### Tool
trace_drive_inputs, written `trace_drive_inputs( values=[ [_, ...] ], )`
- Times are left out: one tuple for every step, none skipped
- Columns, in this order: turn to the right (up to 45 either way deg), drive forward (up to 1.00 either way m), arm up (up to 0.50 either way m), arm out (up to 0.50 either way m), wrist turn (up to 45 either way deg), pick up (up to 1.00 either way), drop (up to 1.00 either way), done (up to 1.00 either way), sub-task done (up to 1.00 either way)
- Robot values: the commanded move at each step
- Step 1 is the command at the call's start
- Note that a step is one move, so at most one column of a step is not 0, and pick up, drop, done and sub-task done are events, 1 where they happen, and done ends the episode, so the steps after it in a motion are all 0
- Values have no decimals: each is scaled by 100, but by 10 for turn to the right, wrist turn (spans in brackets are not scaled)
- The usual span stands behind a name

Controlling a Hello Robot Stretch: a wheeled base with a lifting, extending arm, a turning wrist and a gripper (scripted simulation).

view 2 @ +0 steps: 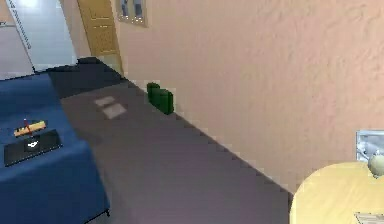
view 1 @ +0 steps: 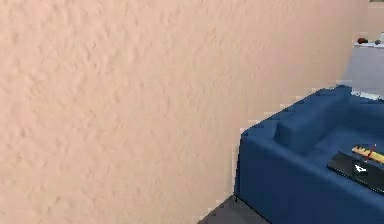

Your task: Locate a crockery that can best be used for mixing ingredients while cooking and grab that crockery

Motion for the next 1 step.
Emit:
trace_drive_inputs(
  values=[
    [450,0,0,0,0,0,0,0,0]
  ],
)
